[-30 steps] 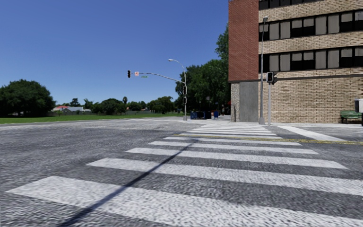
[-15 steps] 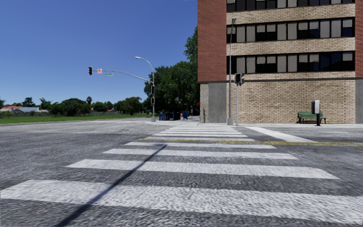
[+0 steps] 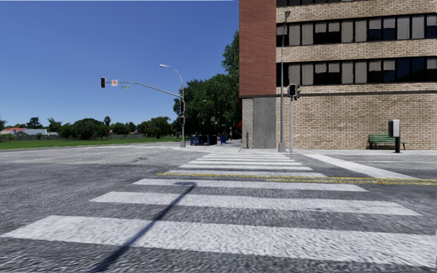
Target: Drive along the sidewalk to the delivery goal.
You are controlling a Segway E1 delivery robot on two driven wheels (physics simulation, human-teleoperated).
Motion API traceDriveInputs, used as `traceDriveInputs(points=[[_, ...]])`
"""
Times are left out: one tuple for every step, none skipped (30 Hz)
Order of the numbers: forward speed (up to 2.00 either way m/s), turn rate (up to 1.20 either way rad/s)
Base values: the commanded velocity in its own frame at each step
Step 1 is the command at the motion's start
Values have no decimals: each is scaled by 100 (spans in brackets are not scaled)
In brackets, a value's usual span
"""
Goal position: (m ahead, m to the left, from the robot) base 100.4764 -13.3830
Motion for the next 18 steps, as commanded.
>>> traceDriveInputs(points=[[197, 0], [197, 0], [197, 0], [197, 0], [197, 0], [197, 0], [197, 0], [197, 0], [197, 0], [197, 0], [197, 0], [197, 0], [197, 0], [197, 0], [197, 0], [197, 0], [197, 0], [197, 0]])
